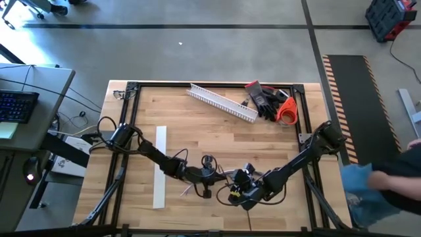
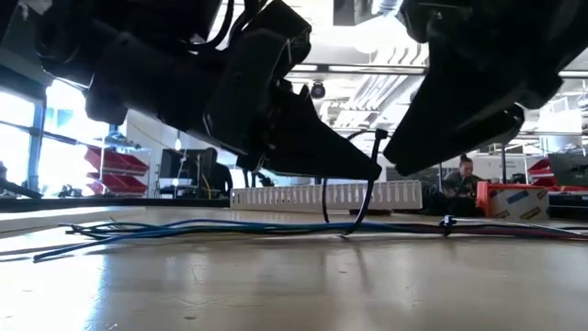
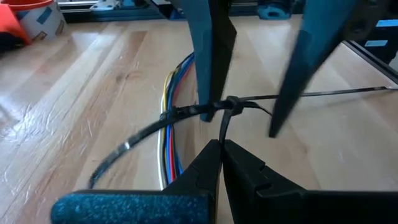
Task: Ziptie cables
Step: Wrap the zip tie on the cable
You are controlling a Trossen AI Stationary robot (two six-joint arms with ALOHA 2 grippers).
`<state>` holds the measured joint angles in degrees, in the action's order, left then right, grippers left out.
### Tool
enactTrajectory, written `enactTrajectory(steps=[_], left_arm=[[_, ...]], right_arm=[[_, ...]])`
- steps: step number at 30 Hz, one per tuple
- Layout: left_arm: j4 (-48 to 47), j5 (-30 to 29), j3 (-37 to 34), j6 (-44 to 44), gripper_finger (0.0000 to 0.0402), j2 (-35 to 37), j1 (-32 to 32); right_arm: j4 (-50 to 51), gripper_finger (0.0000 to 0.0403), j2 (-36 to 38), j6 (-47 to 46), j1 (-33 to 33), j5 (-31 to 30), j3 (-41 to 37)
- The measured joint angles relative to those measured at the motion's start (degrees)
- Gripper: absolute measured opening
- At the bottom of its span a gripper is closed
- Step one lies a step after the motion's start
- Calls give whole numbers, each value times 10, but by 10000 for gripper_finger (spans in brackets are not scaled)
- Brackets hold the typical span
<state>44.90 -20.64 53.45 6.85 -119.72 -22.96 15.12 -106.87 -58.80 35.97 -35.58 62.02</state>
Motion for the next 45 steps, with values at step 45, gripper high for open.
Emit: enactTrajectory(steps=[45], left_arm=[[-70,-106,-2,-106,81,53,-99]], right_arm=[[88,0,0,-13,16,-27,66]])
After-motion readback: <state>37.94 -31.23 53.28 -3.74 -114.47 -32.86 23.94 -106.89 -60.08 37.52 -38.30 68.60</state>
